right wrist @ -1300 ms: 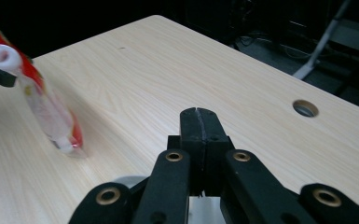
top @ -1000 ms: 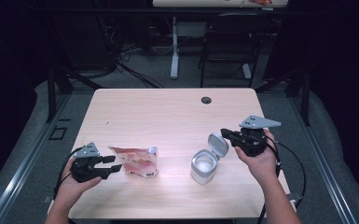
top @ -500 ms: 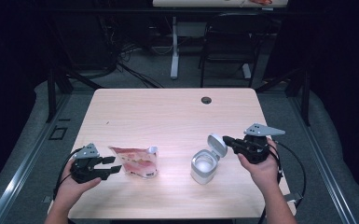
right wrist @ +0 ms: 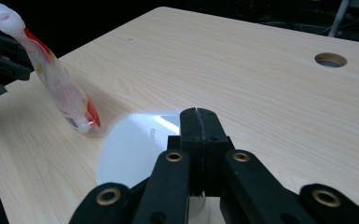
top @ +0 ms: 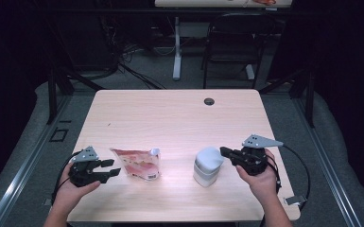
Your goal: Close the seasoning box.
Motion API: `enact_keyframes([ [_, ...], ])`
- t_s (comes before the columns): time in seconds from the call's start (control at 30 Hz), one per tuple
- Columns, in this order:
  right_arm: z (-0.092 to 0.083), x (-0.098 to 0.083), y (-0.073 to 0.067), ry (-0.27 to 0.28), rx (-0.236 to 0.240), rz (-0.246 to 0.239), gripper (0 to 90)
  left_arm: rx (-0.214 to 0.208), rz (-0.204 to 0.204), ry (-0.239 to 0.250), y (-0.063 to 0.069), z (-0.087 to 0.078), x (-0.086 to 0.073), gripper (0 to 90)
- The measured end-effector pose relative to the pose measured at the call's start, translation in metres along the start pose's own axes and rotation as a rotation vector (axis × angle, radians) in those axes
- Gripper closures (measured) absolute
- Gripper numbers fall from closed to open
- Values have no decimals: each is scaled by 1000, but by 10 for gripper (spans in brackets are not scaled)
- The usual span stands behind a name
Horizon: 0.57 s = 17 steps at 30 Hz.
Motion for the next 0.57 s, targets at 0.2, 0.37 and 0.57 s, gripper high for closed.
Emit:
enact_keyframes([
  [0.2, -2, -7, 2, 7, -11, 10, 900, 2, -8, 0, -1, -1, -3, 510],
  [0.37, -6, -16, 10, 19, -45, 28, 900, 14, -22, 7, -5, -3, -5, 510],
  [0.57, -9, -22, 20, 24, -70, 44, 875, 21, -37, 15, -9, -5, -8, 507],
])
Point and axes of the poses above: each handheld gripper's, and its own axes: z roughly forward along the jaws, x roughly out of its top, y roughly to its right, the point moved 1 cm from there along z, roughly forward along the jaws, and after that the axes turned 7 degrees about z, right-handed, at the moved point
